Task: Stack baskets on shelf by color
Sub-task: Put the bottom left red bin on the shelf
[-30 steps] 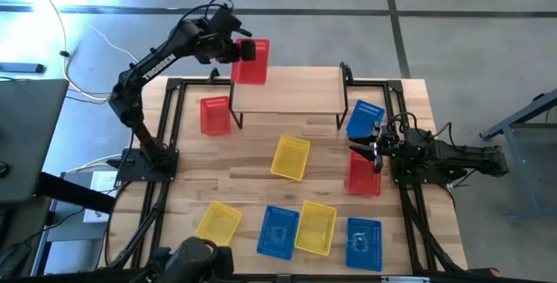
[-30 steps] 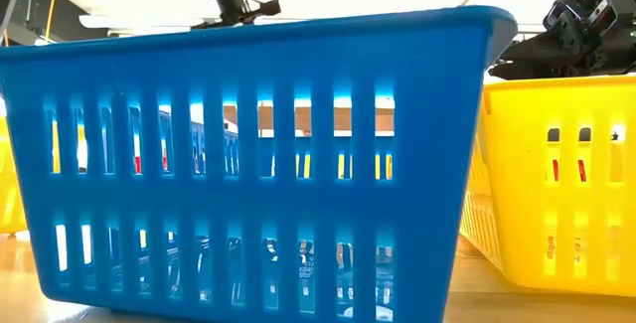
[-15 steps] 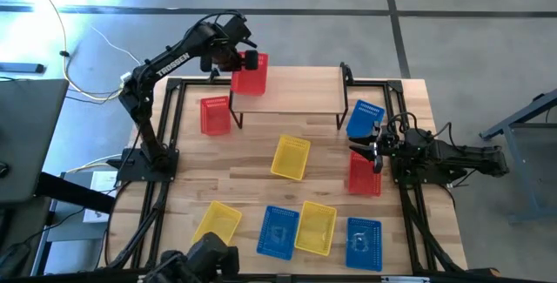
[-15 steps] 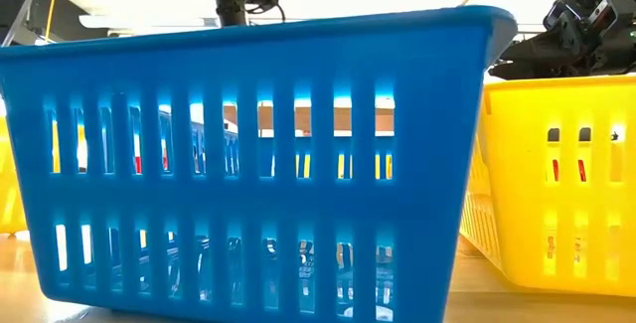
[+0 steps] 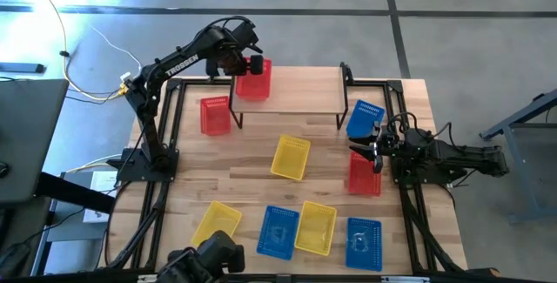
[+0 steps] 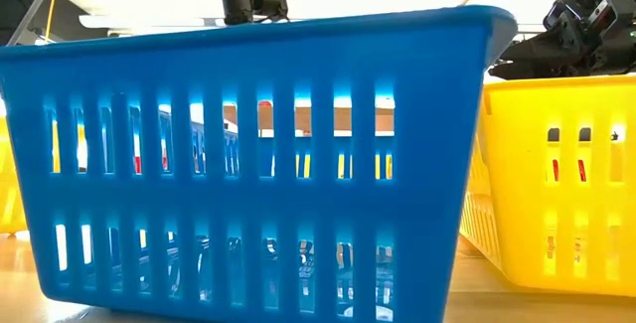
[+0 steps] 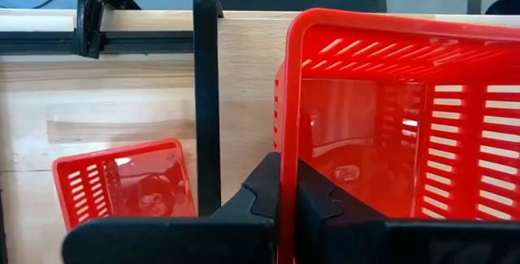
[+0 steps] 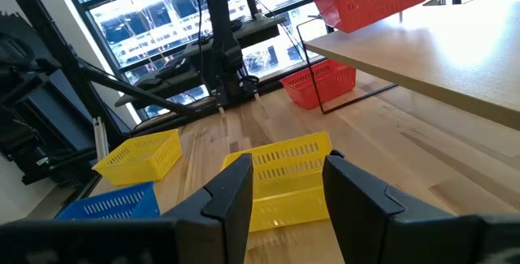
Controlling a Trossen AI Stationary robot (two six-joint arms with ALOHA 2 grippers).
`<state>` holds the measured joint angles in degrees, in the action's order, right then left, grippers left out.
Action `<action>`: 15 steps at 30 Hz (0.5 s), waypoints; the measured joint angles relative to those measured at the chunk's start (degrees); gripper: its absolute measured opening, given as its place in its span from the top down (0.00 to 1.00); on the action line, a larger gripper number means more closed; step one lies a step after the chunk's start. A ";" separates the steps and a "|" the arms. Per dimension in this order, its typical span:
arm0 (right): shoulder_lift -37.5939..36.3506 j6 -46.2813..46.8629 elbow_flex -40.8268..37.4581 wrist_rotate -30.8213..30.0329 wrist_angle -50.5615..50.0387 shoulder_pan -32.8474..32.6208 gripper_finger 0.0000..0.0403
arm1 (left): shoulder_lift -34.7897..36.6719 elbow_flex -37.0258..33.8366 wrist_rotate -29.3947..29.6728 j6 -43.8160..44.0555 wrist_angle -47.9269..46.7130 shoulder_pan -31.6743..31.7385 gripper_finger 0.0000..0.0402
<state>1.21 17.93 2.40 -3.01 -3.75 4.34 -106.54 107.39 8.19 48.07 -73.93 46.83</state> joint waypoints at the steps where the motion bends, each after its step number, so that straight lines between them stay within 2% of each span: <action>1: 0.00 0.00 0.00 0.00 0.02 0.00 0.66 | 0.00 -0.01 0.00 0.00 -0.02 0.00 1.00; 15: 0.00 -0.01 0.00 0.00 0.00 0.01 0.66 | 0.00 -0.03 -0.02 -0.22 -1.40 0.00 1.00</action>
<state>1.21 17.92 2.39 -3.01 -3.75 4.35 -106.54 107.35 8.16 47.86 -75.34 46.83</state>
